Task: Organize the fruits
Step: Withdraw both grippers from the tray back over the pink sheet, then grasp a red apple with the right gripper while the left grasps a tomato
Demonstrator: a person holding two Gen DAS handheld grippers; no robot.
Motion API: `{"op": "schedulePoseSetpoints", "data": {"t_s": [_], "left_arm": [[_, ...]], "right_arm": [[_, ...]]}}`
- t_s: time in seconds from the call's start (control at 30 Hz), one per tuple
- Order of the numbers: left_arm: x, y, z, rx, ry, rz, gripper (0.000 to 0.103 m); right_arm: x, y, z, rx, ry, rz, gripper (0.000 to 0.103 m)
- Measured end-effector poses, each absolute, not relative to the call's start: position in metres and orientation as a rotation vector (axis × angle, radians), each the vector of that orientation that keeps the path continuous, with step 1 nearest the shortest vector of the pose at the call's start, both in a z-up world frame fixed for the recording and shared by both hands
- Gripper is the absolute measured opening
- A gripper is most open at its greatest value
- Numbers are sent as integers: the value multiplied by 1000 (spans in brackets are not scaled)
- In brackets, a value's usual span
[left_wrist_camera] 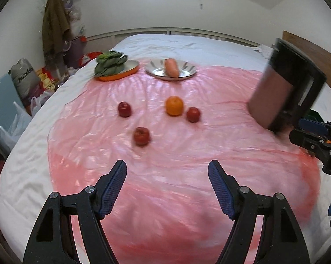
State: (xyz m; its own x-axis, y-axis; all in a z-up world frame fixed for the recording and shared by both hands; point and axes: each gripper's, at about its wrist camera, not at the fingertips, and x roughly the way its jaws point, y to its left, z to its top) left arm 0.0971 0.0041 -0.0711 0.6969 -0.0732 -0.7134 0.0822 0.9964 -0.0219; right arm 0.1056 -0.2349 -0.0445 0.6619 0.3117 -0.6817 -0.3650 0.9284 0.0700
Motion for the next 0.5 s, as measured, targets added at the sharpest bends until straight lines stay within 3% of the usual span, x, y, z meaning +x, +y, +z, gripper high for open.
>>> {"op": "schedulePoseSetpoints", "data": {"t_s": [0.37, 0.43, 0.5], "left_arm": [[153, 43, -93, -69, 837, -118, 70], [161, 42, -98, -73, 846, -119, 66], [171, 44, -105, -82, 862, -114, 61]], "right_arm": [[181, -165, -74, -121, 827, 503, 98], [190, -161, -80, -121, 844, 507, 88], [200, -159, -87, -120, 865, 510, 84]]}}
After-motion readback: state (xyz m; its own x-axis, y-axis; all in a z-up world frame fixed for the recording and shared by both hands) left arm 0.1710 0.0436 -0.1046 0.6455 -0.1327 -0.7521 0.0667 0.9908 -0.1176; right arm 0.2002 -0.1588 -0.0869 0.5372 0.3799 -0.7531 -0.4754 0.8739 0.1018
